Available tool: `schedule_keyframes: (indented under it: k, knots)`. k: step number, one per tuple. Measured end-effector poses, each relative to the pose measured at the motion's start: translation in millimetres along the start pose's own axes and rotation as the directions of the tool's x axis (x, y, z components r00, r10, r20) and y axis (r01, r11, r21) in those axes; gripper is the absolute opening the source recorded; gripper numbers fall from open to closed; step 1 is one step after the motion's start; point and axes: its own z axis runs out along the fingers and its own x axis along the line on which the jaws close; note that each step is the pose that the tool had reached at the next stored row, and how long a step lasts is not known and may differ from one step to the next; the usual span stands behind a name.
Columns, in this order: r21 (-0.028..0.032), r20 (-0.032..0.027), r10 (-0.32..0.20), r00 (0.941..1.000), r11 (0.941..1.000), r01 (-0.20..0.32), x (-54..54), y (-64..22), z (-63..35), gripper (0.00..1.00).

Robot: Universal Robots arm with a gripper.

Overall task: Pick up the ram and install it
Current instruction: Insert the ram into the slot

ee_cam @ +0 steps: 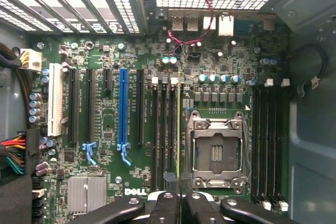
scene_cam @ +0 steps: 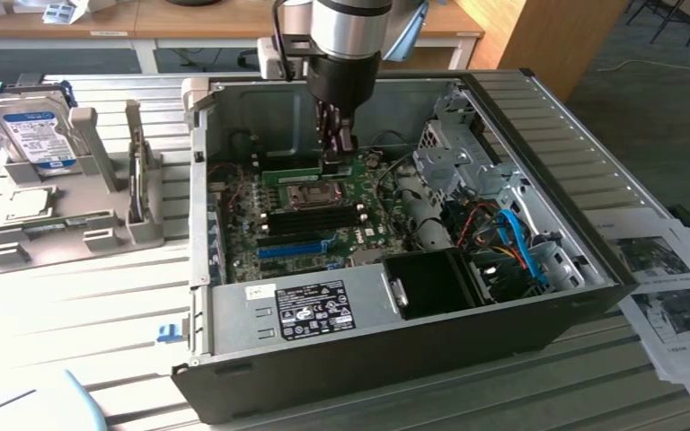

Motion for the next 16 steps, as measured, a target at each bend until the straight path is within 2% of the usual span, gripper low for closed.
schedule_keyframes:
  k: [16]
  knots:
    - [0.0000,0.0001,0.000,1.0000,1.0000,0.000,18.1,-0.1,-0.2,0.11]
